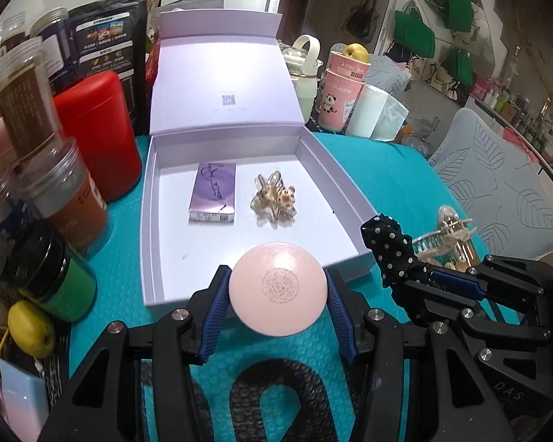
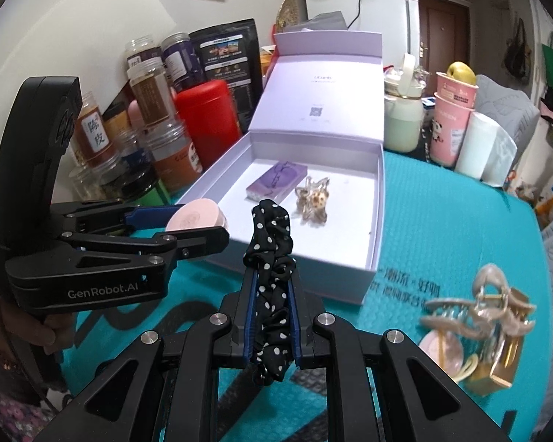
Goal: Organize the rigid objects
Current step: 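Carry the pink compact and polka-dot scrunchie over the open gift box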
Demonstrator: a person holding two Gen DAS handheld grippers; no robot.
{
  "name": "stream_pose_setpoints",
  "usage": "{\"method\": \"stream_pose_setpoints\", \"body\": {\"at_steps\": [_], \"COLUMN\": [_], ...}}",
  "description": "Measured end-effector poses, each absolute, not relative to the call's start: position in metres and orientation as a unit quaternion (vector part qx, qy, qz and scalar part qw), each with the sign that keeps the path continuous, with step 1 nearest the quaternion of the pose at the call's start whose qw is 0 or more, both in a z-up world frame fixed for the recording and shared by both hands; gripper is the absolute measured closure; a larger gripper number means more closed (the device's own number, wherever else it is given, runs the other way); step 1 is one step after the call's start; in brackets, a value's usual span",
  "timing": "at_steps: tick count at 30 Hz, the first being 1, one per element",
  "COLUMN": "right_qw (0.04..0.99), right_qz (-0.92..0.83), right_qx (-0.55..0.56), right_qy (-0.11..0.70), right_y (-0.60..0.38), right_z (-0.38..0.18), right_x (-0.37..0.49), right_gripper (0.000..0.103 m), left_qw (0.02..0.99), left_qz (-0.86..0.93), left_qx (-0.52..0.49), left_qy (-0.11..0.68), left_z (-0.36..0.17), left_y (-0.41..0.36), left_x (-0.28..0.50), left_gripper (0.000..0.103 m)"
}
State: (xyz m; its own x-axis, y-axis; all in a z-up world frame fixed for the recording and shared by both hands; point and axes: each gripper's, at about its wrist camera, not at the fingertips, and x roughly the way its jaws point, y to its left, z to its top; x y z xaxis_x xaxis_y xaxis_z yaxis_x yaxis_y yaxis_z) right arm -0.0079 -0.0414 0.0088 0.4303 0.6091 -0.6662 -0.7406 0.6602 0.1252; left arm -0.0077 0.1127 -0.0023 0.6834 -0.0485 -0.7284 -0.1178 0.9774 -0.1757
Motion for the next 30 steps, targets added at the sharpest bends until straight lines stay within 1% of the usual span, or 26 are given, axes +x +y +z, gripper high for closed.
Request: {"method": "stream_pose_setpoints", "body": {"at_steps": [16,30], "right_qw": [0.856,0.856], "right_qz": [0.39,0.405], "right_qx": [-0.098,-0.094], "right_qy": [0.325,0.307], "right_y": [-0.035,-0.015], "right_z": [0.037,0.048], "right_x": [0.037,0.075], "right_gripper": [0.088,0.088], "left_qw": [0.924,0.928], "left_qz": [0.009,0.015], "left_qx": [-0.086,-0.083], "left_qy": [0.373,0.364], "left_z": [0.029,0.038], "left_y": [0.118,0.137], "left_x": [0.039,0.076], "left_gripper": [0.053,0.053]}}
